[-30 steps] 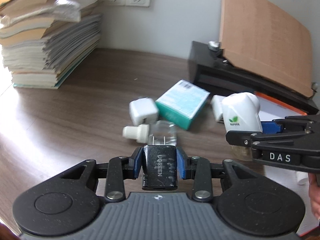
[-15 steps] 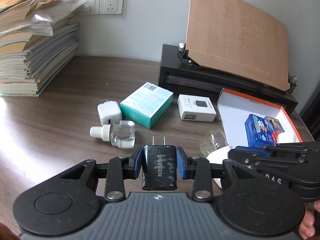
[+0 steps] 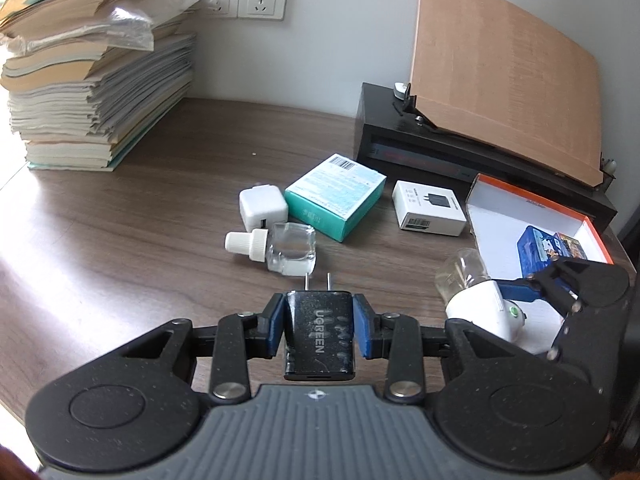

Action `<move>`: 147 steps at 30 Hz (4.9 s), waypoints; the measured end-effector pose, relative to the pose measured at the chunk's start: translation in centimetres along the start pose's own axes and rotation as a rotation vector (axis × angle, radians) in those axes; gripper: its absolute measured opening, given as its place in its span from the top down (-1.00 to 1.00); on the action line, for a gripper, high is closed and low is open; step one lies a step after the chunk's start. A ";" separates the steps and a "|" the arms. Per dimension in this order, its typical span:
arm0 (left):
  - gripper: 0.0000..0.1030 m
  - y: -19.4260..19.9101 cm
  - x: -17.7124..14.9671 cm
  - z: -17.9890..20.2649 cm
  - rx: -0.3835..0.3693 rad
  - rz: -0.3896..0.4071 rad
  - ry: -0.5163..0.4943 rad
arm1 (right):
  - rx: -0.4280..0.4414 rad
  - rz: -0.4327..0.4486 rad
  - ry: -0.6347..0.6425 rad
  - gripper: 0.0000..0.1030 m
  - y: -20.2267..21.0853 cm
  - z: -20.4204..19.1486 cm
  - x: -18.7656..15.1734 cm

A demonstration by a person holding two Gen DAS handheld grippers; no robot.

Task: Organize rigid objects
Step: 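Lift the black charger with the left tool while the right tool carries the air freshener, then hold the black charger over the white box with the left tool while the right tool holds the air freshener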

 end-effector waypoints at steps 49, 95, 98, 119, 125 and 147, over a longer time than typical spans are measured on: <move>0.29 3.1 1.7 21.1 -0.362 0.082 -0.277 | -0.310 0.318 -0.756 0.07 22.2 15.4 -8.2; 0.29 1.0 5.0 24.4 -0.252 0.109 -0.222 | -0.273 0.331 -0.718 0.07 20.1 19.7 -7.0; 0.29 0.7 5.0 24.4 -0.247 0.105 -0.220 | -0.268 0.329 -0.719 0.07 19.8 19.9 -7.0; 0.29 -0.3 5.2 23.6 -0.234 0.089 -0.202 | -0.252 0.298 -0.705 0.07 18.0 20.2 -6.6; 0.29 -0.5 5.3 23.6 -0.236 0.088 -0.205 | -0.249 0.295 -0.702 0.07 17.8 20.2 -6.5; 0.29 -0.8 5.4 23.6 -0.237 0.087 -0.208 | -0.244 0.282 -0.694 0.07 17.2 20.3 -6.4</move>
Point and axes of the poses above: each gripper's, at about its wrist camera, not at the fingertips, and y roughly against the way its jaws point, z to its right, x to its top, the point moved 10 cm from there along -y, roughly the way its jaws point, and after that the axes turned 2 degrees about z, right-handed, at the moved point
